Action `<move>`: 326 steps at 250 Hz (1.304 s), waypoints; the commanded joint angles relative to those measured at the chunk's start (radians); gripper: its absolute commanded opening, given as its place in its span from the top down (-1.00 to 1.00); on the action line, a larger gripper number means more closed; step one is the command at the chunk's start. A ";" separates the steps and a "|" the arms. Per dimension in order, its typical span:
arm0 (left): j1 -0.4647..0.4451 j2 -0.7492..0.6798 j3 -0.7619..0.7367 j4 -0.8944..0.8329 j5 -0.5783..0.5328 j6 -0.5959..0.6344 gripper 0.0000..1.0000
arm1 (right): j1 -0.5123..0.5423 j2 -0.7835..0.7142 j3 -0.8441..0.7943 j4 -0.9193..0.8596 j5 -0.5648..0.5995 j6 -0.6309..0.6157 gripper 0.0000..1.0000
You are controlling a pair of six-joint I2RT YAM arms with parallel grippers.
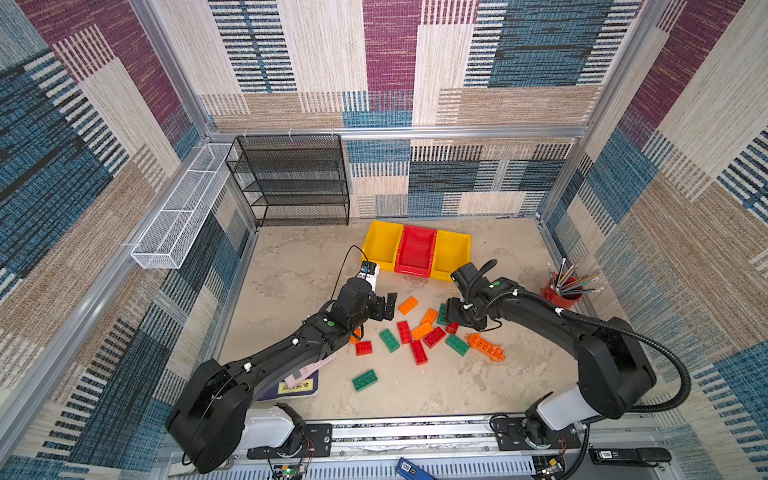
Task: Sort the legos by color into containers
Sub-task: 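Move the right gripper over the bricks while the left arm rises toward the bins, then lower the right gripper and grasp a red brick beside a green brick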
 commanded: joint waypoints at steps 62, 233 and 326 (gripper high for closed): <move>0.000 -0.023 -0.041 0.013 -0.023 0.008 -0.99 | 0.008 0.055 0.006 0.011 -0.002 0.049 -0.19; 0.000 0.007 -0.022 0.044 -0.049 0.047 -0.99 | 0.007 0.169 0.079 -0.033 0.022 0.044 0.13; 0.000 0.051 0.014 0.048 -0.040 0.062 -0.99 | 0.008 0.208 0.138 -0.078 0.092 0.019 0.08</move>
